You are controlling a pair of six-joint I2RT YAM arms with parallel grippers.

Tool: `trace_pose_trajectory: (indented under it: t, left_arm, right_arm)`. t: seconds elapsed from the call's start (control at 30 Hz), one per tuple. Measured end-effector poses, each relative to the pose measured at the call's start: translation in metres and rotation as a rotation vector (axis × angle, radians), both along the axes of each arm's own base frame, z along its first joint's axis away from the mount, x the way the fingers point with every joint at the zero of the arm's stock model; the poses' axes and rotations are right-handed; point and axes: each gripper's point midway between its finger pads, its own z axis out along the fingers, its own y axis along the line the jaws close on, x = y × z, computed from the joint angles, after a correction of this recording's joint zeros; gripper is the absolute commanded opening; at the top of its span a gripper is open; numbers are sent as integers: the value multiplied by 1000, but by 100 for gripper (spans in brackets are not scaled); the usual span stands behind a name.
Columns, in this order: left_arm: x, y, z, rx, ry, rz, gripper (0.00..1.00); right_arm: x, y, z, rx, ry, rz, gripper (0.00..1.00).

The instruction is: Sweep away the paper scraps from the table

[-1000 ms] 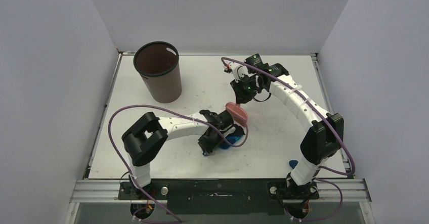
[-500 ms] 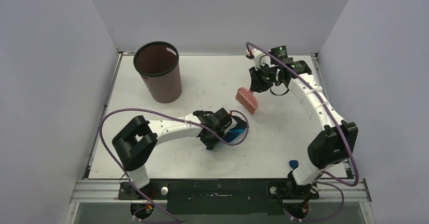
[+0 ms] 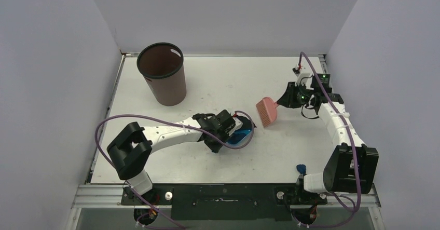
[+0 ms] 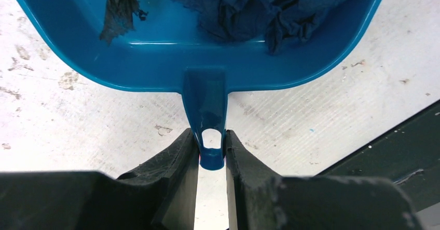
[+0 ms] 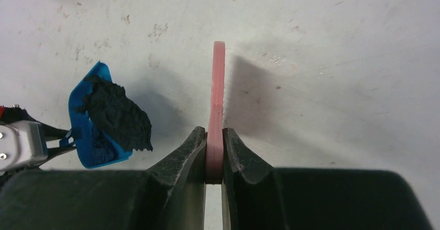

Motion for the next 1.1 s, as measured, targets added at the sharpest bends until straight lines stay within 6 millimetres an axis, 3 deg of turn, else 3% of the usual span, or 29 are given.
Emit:
trace_pose_trajectory:
  t: [0.2,0.33,0.5,0.67,0.8,0.97,1.1]
  left_arm:
    - [2,0,15,-37,-24,7,0]
    - [6,2,22,-58,-24,26,0]
    - [25,2,44,-148,-2,101,0]
    - [62,3,84,-253,-41,182,0]
    - [91,4,129,-325,-93,226,0]
    - [115,9,183,-406,-155,263,0]
    - [130,21,211,-450,-177,309,0]
  right_arm:
    - [-24,28,-32,210,50,78,5]
    - [-36,21,-45,327,92,46,5]
    - [-34,20,-40,334,54,77,5]
    - [-29,21,-43,312,63,123,5]
    - [-25,20,-46,296,74,144,5]
    - [-27,19,-45,276,72,167,5]
    - [-29,18,-45,264,65,177,5]
